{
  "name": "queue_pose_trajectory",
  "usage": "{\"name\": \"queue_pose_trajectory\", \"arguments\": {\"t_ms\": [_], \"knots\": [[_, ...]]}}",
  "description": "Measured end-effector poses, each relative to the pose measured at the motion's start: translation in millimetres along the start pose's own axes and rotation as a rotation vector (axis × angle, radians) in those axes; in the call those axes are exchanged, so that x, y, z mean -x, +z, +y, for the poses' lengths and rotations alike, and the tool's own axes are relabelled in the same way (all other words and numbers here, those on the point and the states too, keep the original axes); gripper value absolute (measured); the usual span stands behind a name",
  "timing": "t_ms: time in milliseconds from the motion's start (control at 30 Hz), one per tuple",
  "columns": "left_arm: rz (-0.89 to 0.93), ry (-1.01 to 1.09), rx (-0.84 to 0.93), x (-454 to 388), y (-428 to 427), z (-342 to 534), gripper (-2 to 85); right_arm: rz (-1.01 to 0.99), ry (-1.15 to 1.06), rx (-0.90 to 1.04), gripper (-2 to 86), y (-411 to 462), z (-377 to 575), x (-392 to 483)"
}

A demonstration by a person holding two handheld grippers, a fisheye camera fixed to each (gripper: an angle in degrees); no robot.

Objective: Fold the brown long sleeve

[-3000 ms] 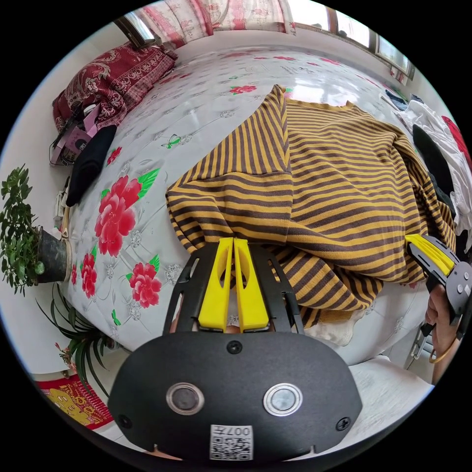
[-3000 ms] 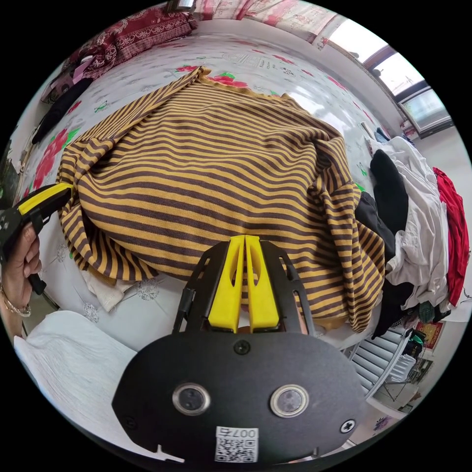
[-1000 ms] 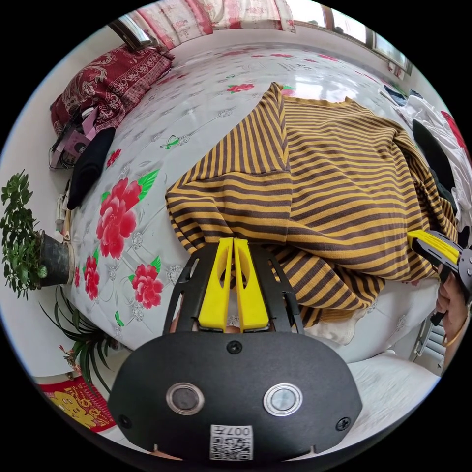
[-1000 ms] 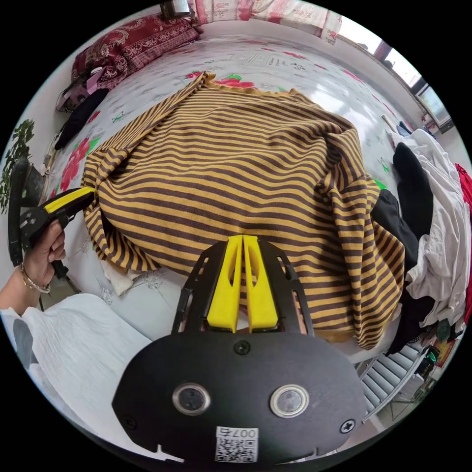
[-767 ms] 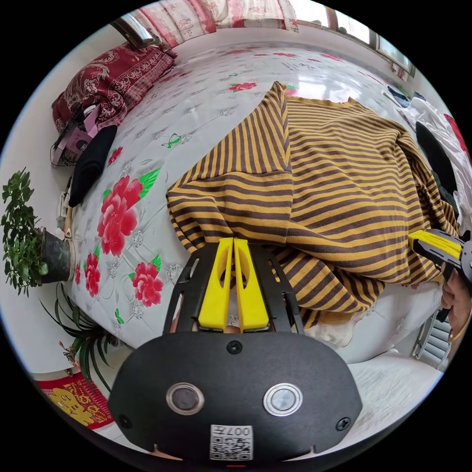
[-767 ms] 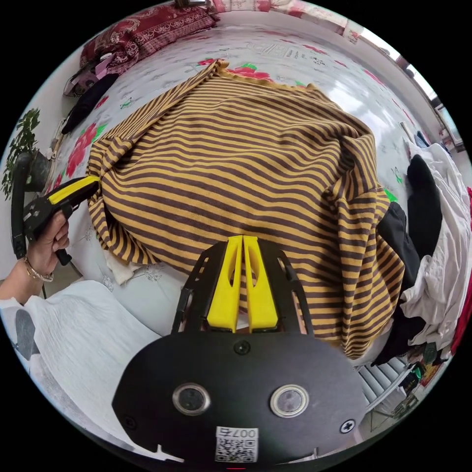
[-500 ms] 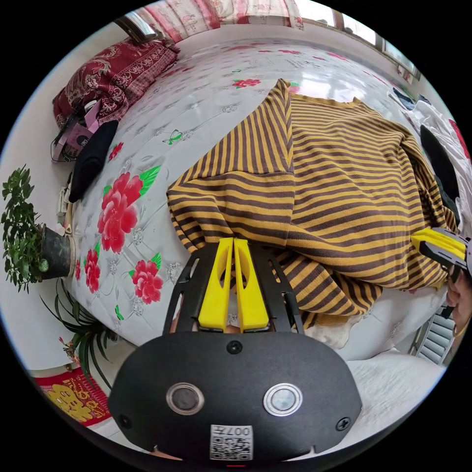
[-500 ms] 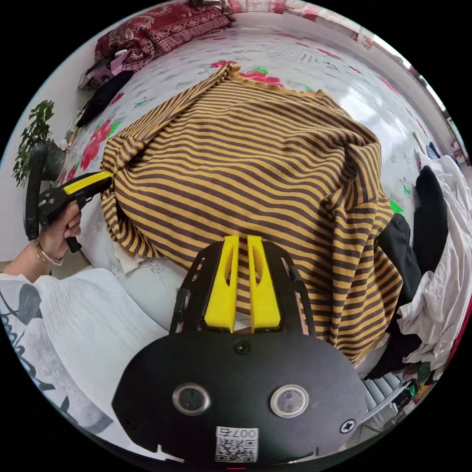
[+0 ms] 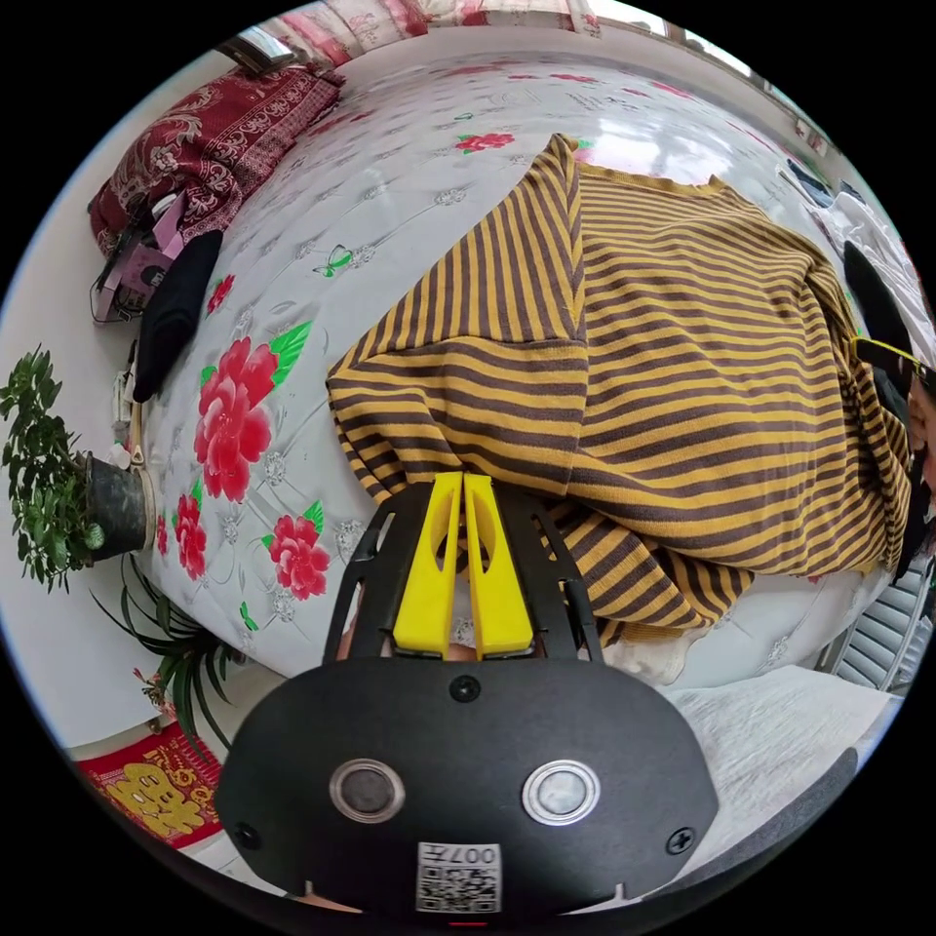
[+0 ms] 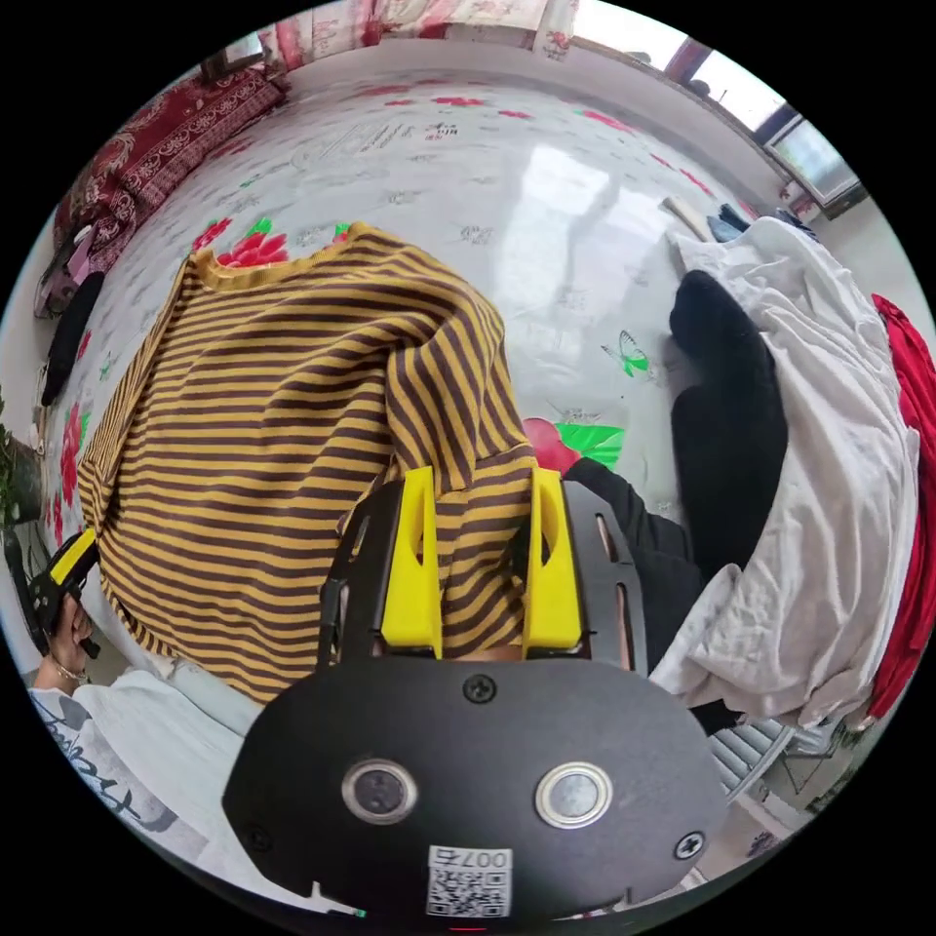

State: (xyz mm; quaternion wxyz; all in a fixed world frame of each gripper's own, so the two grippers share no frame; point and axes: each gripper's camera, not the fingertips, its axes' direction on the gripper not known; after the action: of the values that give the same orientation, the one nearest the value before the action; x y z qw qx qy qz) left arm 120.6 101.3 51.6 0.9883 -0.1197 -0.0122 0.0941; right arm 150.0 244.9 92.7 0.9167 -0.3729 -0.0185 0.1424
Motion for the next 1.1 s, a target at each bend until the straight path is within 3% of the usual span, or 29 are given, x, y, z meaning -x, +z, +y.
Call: {"name": "queue_pose_trajectory", "arguments": {"t_ms": [167, 400, 500, 600, 800, 967, 1033, 1100], "knots": [[0.005, -0.006, 0.027, 1, -2, -3, -1.0, 0.021, -0.113, 0.061, 5.7, -14, -20, 3], [0.023, -0.001, 0.054, 7, -2, -9, -1.0, 0.249, -0.018, -0.42, 4.2, -146, -40, -31], [0.022, 0.026, 0.003, 7, -6, -17, -1.0, 0.398, 0.037, -0.514, 4.6, -158, -53, -29], [-0.01, 0.031, -0.022, 13, -14, -28, -0.9, 0.319, 0.09, -0.336, 5.2, -137, -65, -28], [0.07, -0.092, -0.128, 66, -50, -9, 0.8, 0.118, -0.035, -0.307, 7.0, -95, 30, 3], [0.395, 0.085, -0.161, 61, -48, -14, 12.3, 0.03, -0.037, -0.113, 9.5, -45, 87, 2], [0.406, 0.148, -0.106, 40, -30, -33, 13.4, 0.013, -0.006, -0.065, 10.2, -32, 90, -2], [0.297, 0.188, -0.033, 21, -6, -54, 10.8, 0.0, 0.021, -0.051, 10.5, -18, 84, -3]]}}
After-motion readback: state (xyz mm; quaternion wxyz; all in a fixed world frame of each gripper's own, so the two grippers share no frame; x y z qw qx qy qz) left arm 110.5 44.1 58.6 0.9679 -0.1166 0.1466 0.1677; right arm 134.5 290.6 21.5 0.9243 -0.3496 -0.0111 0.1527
